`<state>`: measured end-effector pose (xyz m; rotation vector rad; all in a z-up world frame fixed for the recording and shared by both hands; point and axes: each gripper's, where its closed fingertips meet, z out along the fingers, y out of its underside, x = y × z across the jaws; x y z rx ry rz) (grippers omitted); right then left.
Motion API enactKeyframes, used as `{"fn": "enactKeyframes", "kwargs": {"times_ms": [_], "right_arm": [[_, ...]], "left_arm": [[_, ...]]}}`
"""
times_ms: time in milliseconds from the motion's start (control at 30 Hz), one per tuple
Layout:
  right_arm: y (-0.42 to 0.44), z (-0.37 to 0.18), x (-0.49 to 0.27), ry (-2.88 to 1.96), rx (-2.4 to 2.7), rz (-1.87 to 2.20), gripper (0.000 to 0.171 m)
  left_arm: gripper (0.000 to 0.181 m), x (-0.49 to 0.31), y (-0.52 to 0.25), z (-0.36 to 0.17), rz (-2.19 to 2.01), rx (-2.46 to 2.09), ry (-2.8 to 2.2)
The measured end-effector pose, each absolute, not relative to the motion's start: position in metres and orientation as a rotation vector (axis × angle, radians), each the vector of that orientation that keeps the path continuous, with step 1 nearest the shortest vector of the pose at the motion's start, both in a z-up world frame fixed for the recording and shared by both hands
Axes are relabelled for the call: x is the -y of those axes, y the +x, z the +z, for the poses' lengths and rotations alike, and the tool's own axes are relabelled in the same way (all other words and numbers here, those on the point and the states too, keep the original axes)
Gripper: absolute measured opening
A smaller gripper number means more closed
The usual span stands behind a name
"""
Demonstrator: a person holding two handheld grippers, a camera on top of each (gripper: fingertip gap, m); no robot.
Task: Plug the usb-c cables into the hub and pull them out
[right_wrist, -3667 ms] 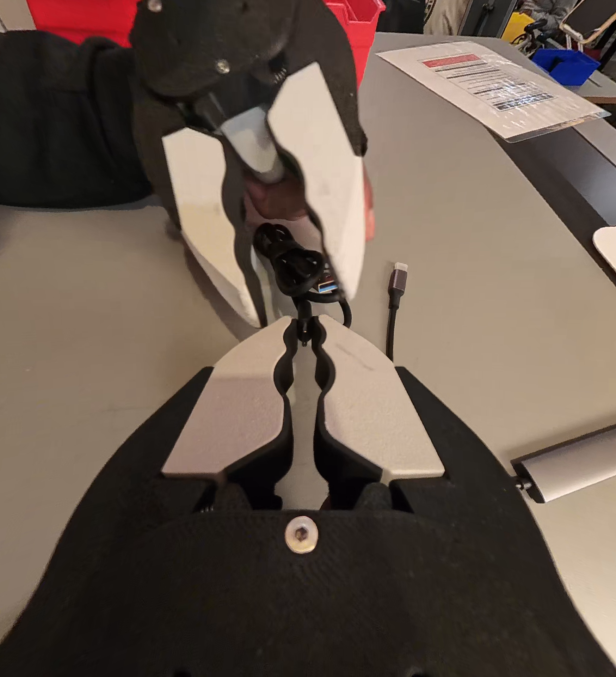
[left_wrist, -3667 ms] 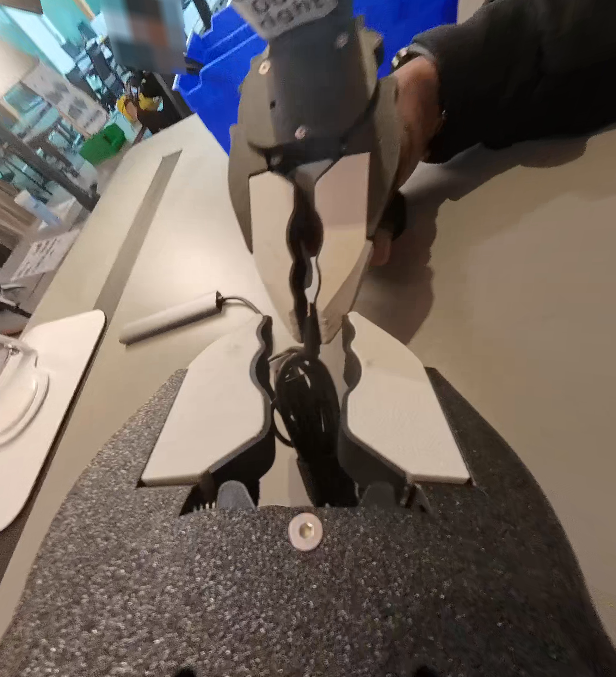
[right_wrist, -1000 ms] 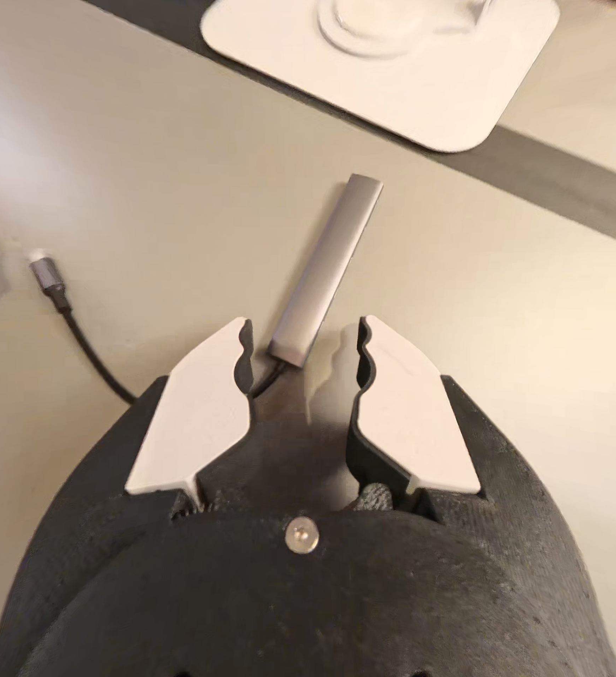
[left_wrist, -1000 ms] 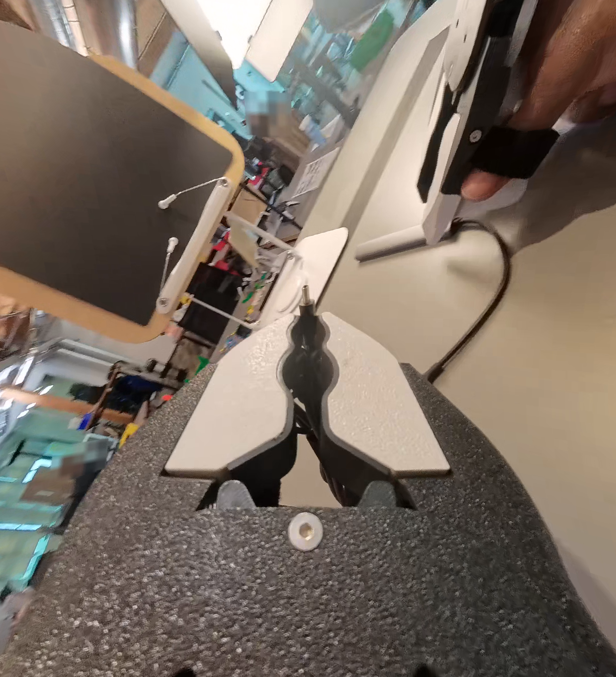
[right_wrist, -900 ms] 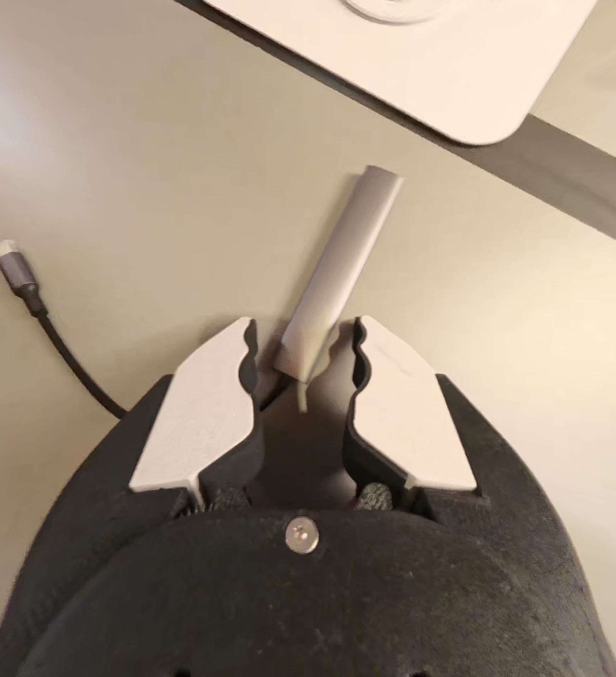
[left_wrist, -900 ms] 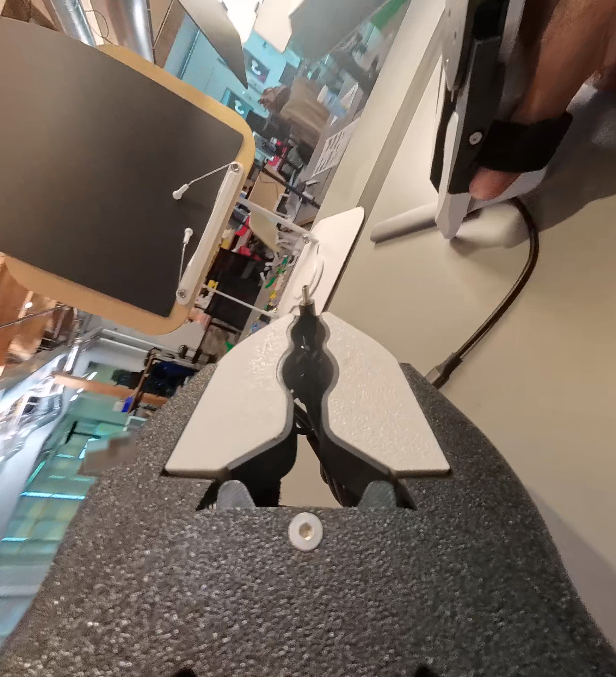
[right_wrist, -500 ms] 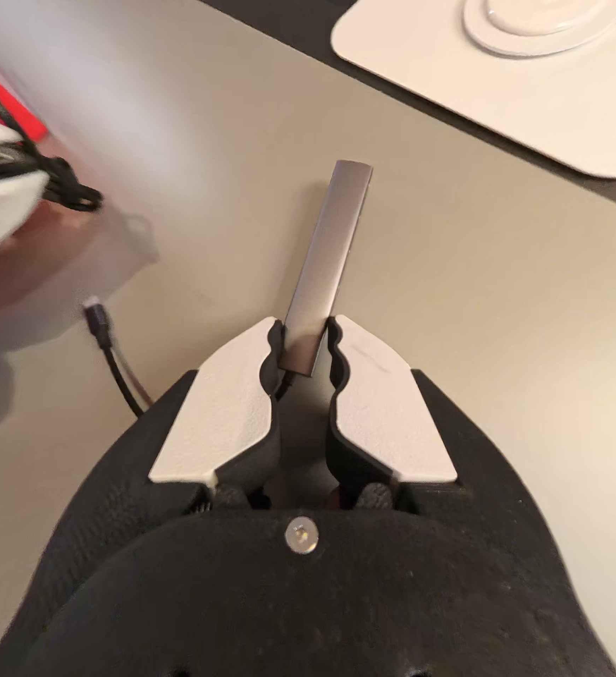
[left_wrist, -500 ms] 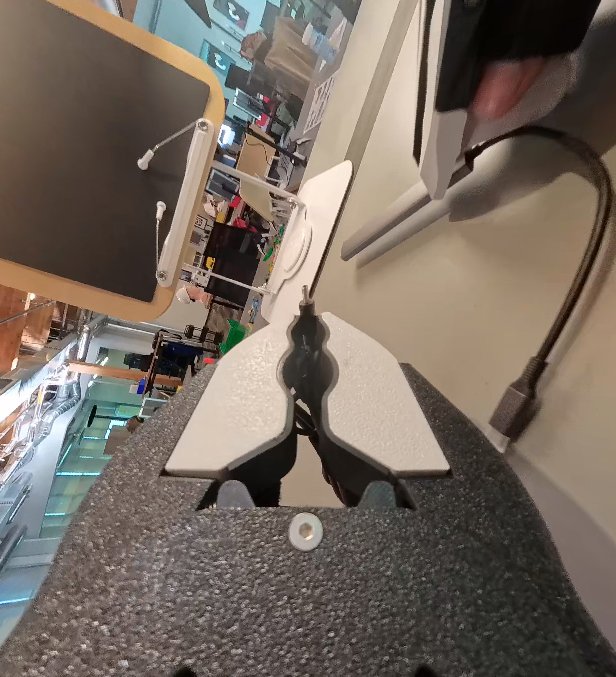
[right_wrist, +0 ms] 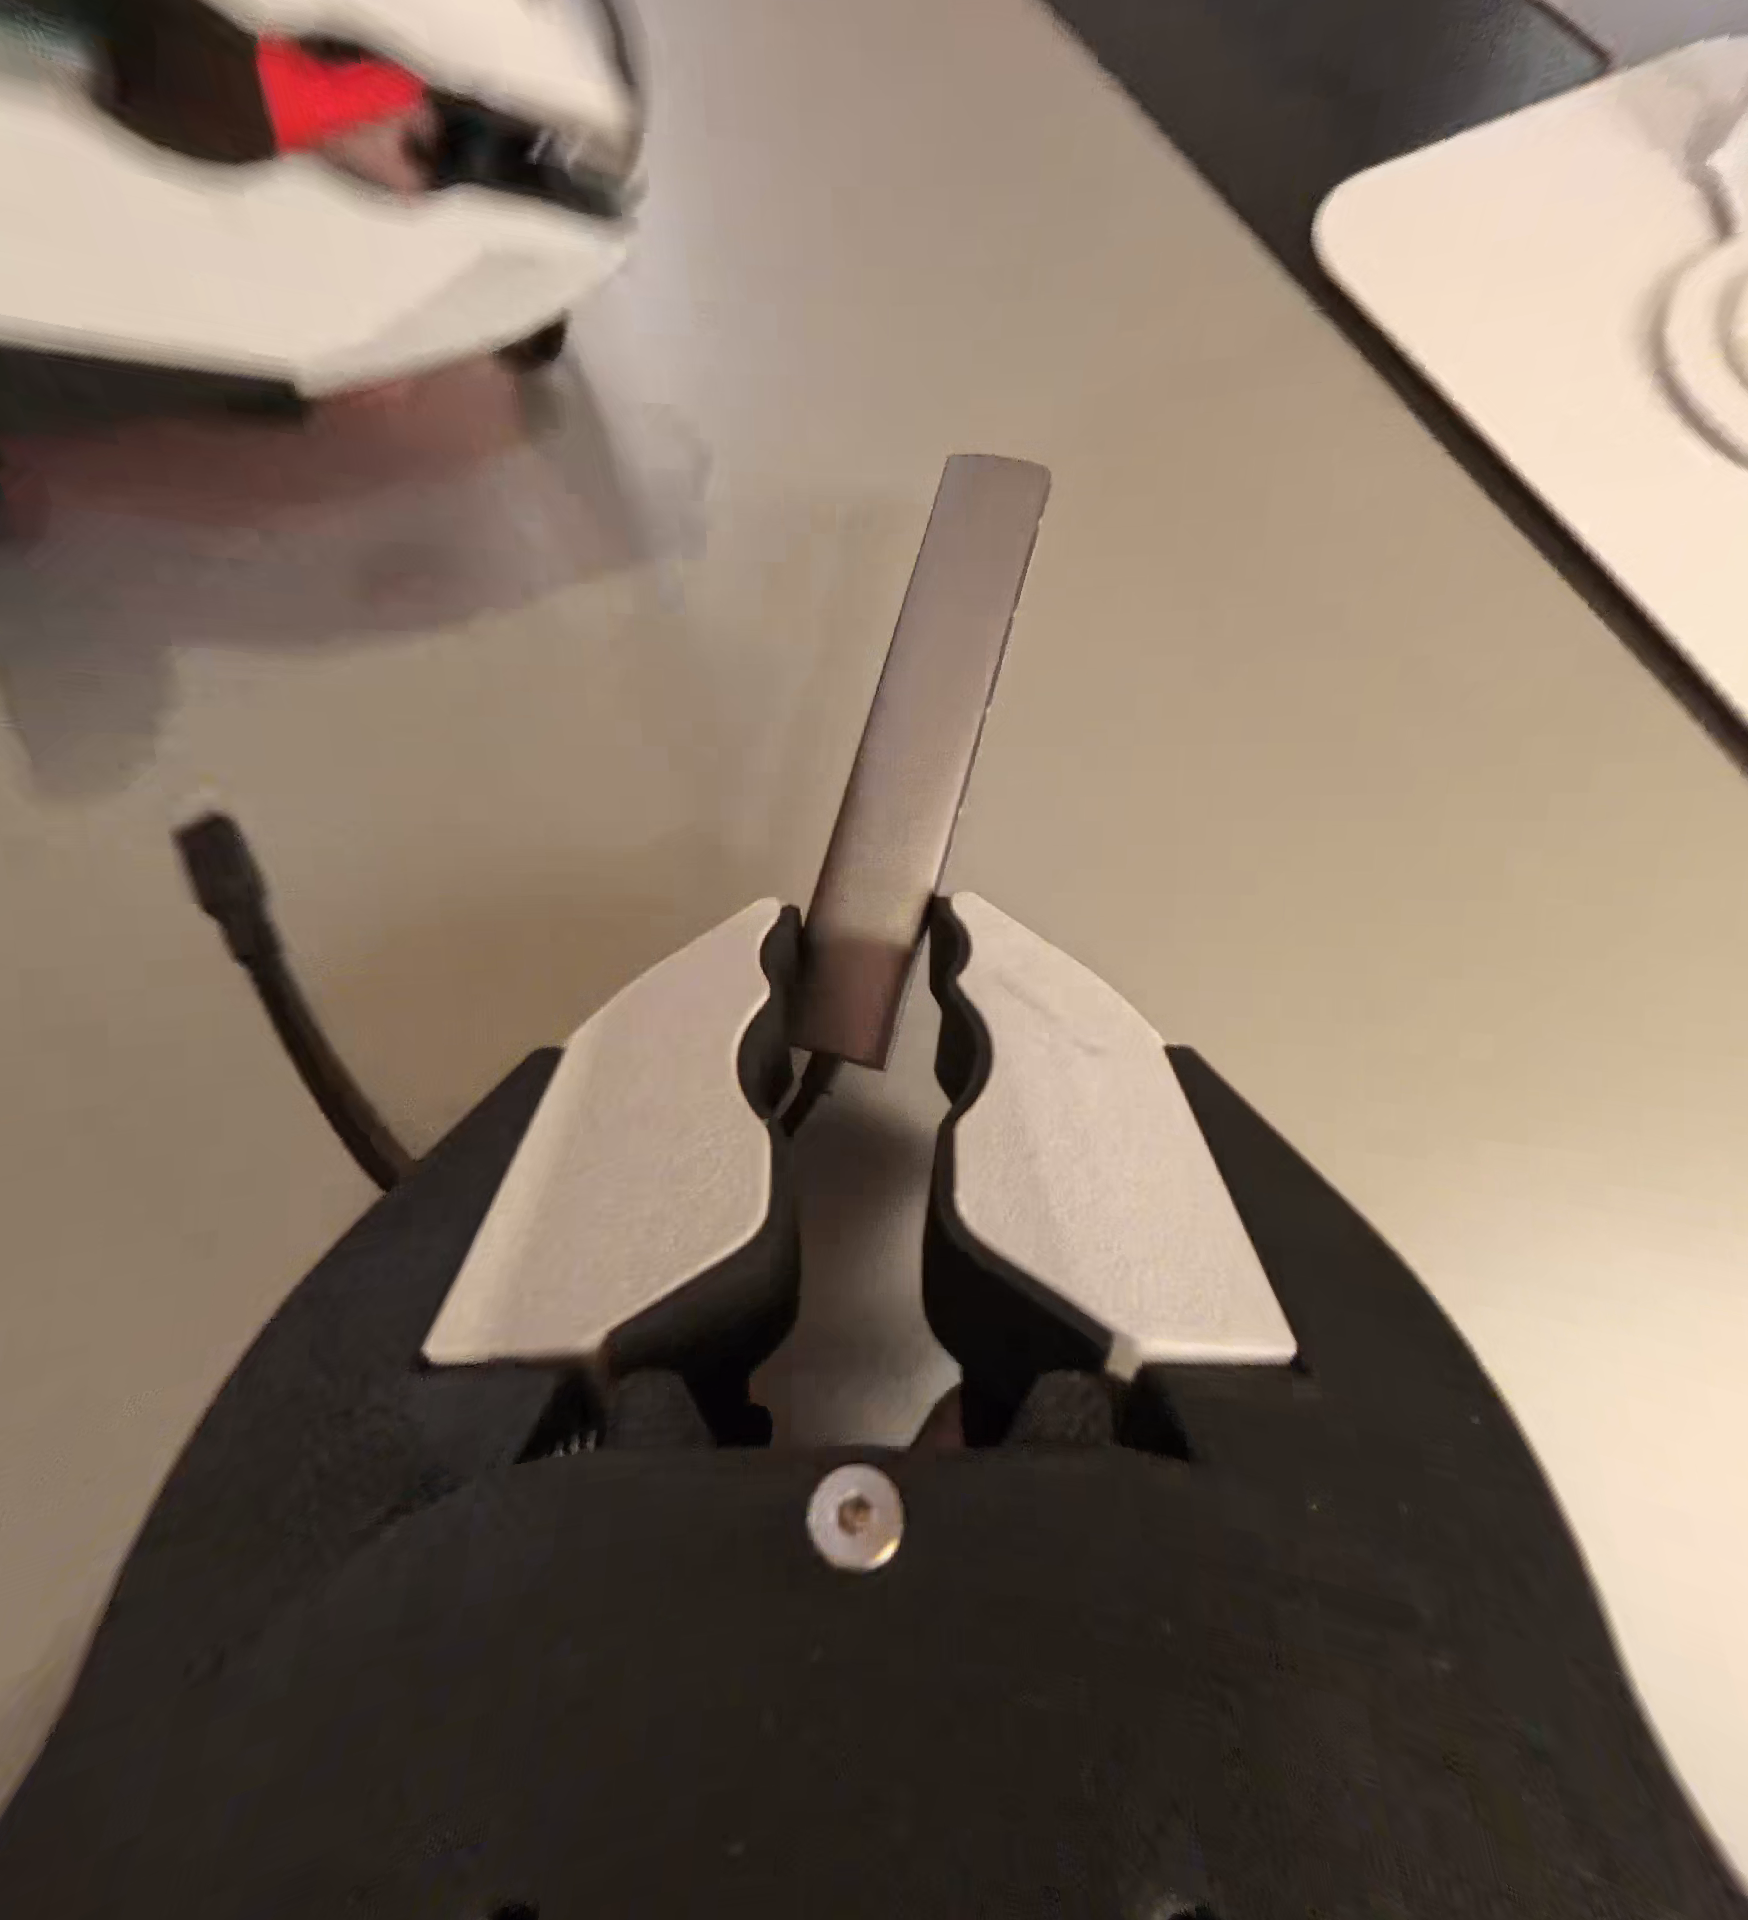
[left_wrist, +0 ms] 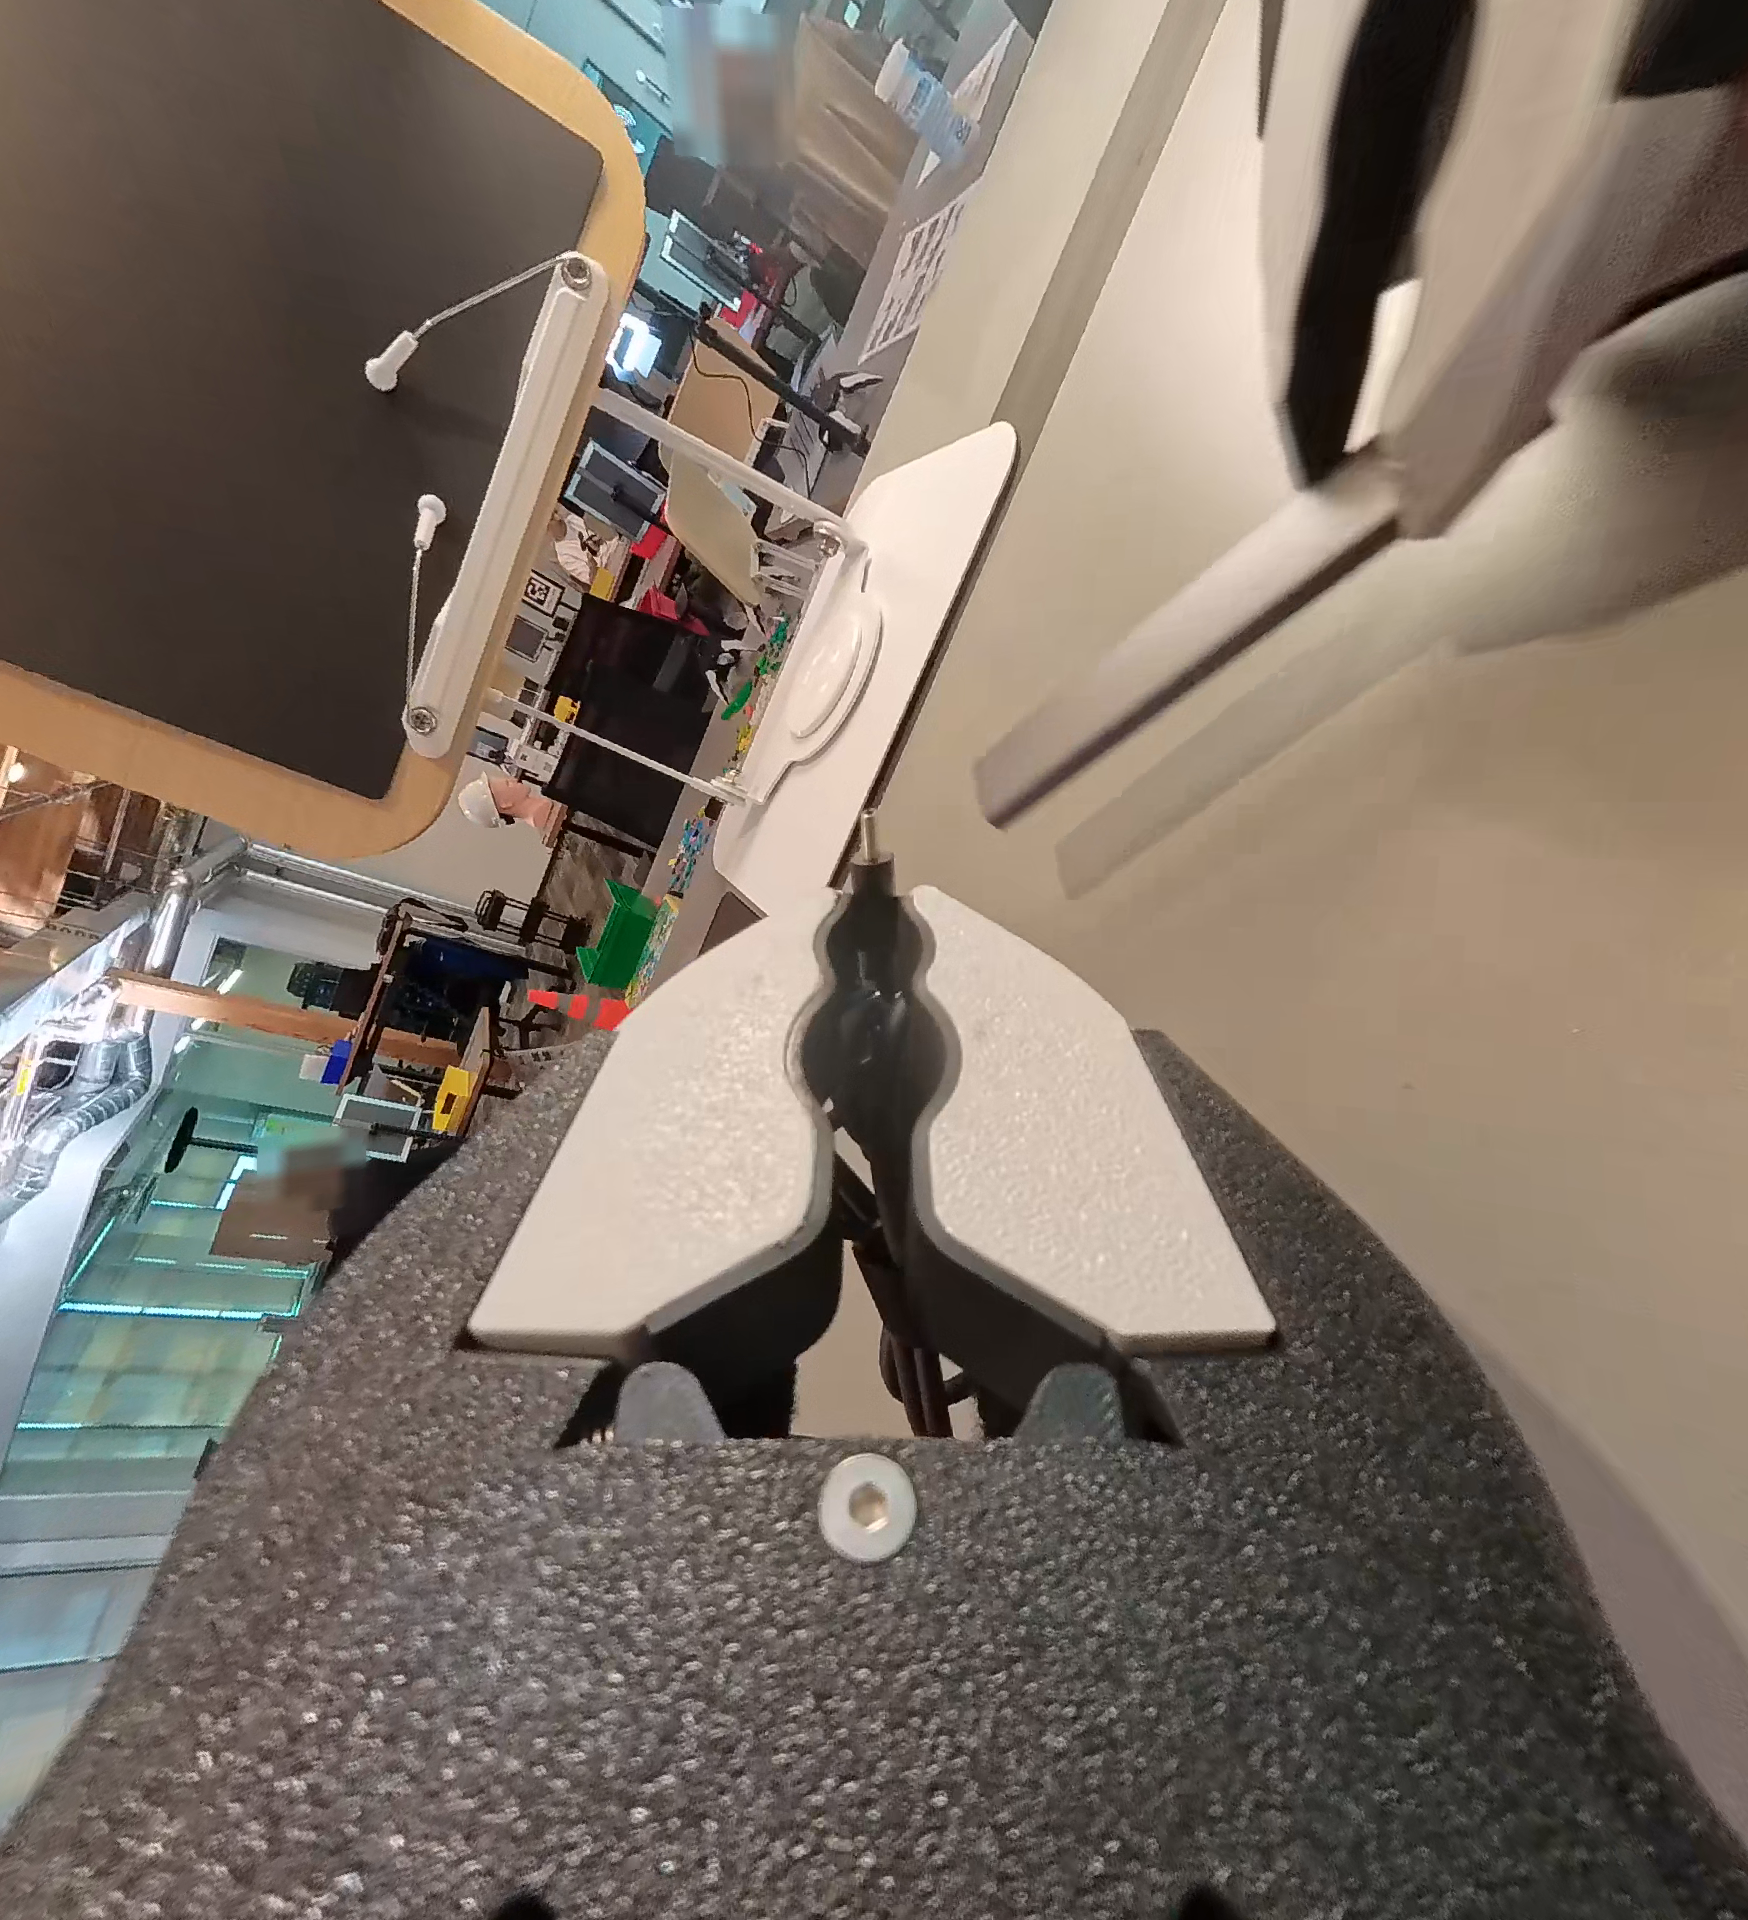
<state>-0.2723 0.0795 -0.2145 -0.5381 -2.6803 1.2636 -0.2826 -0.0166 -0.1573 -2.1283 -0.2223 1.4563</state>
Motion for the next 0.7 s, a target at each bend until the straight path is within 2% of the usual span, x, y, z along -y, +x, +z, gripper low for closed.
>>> {"fn": "enactKeyframes", "kwargs": {"times_ms": [33, 300, 400, 600, 700], "right_arm": [[-0.265, -0.217, -0.080, -0.416, 2.703, 1.196, 0.023], [-0.212, -0.215, -0.087, 0.061, 2.791, 1.221, 0.024], [-0.209, -0.210, -0.090, 0.001, 2.806, 1.260, 0.024], [-0.217, -0.212, -0.090, -0.255, 2.845, 1.215, 0.045], [-0.211, -0.223, -0.089, -0.352, 2.919, 1.123, 0.048]], "left_arm": [[0.007, 0.017, -0.283, -0.157, 1.457, 0.228, -2.121], [0.007, 0.027, -0.288, -0.157, 1.455, 0.269, -2.098], [0.007, 0.024, -0.287, -0.160, 1.443, 0.261, -2.100], [0.007, 0.022, -0.286, -0.162, 1.428, 0.246, -2.103], [0.007, 0.022, -0.286, -0.162, 1.420, 0.244, -2.099]]}}
